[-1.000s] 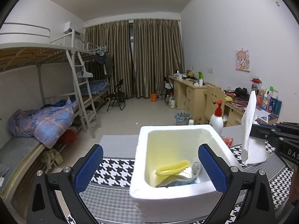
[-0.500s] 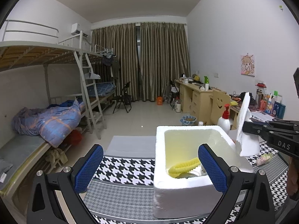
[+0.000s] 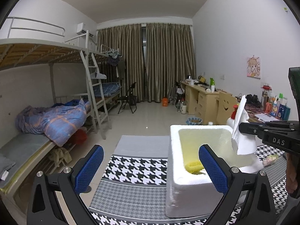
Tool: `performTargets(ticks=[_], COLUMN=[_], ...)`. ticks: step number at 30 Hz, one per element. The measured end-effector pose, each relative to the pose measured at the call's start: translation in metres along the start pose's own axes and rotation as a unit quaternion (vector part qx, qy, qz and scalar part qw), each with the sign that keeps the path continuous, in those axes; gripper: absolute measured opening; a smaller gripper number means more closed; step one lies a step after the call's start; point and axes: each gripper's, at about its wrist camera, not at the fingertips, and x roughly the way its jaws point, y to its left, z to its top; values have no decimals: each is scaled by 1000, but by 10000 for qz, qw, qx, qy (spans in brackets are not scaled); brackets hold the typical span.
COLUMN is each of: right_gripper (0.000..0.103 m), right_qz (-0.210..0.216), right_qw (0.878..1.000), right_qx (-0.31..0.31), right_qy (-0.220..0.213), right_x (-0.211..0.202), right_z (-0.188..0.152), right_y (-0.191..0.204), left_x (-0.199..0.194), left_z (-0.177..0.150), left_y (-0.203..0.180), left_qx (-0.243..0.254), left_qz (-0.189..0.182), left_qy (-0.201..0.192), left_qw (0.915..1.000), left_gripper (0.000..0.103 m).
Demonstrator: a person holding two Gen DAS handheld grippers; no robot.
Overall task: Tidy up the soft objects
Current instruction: 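Move the right tool over the foam box and open it to drop the tissue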
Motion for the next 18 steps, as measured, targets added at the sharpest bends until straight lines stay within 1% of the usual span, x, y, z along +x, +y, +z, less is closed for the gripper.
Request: performTargets(ticks=[8, 11, 12, 13, 14, 15, 16, 18], right_gripper=[8, 15, 21, 32, 39, 52, 62, 69], right_qz=[77, 81, 88, 88, 82, 83, 91, 103], right_qw=[9998, 9996, 9995, 9995, 9995, 9996, 9997, 9998], right_qx=[39, 42, 56, 62, 61, 69, 82, 91], right_qy=[193, 258, 281, 290, 285, 255, 195, 138], right_x=[16, 20, 21, 22, 22, 22, 20, 17], right_z=[1, 1, 1, 1, 1, 1, 0, 1], right_y=[7, 9, 9, 9, 10, 10, 10, 10], left_x=[0, 0, 0, 0, 0, 0, 1, 0], left_z=[-2, -2, -3, -3, -3, -3, -2, -1], left_y=[5, 7, 7, 8, 8, 8, 7, 8], left_qx=[-46, -59, -61, -69, -74, -73, -66, -71], left_qz=[-16, -25, -23, -16, -16, -16, -11, -14], left_qy=[26, 50, 50, 53, 55, 54, 56, 50], left_qw=[10000, 10000, 10000, 10000, 10000, 10000, 10000, 10000], left_gripper=[102, 102, 102, 102, 102, 102, 102, 102])
